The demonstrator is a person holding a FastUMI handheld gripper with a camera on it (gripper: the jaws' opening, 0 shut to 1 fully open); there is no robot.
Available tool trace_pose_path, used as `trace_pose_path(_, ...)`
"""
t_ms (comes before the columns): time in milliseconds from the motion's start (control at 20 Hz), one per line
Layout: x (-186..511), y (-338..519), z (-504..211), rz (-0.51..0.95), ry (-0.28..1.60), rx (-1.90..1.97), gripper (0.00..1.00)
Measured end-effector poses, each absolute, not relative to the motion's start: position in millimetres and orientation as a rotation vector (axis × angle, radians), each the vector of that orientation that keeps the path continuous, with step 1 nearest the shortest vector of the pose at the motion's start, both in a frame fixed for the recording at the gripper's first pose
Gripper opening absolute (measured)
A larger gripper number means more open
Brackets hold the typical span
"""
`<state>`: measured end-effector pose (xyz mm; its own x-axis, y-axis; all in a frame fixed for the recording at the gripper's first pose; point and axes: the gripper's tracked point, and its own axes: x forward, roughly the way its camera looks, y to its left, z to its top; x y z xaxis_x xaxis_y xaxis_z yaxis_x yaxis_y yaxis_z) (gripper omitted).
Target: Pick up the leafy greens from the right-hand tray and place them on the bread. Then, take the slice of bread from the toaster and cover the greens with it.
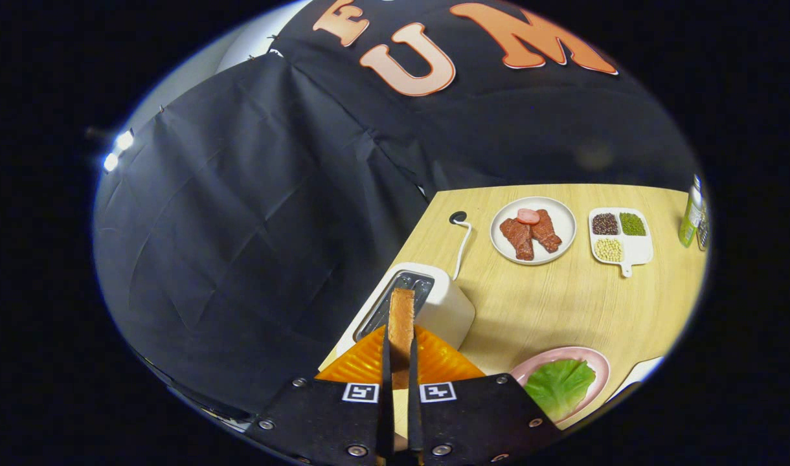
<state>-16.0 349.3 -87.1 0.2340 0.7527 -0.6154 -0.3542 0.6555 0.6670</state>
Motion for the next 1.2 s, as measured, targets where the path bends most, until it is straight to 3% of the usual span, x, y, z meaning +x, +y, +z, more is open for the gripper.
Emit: trace_pose_path(1200,-67.2,206.9,-209.7,0.639,1.177,0.514,0.09)
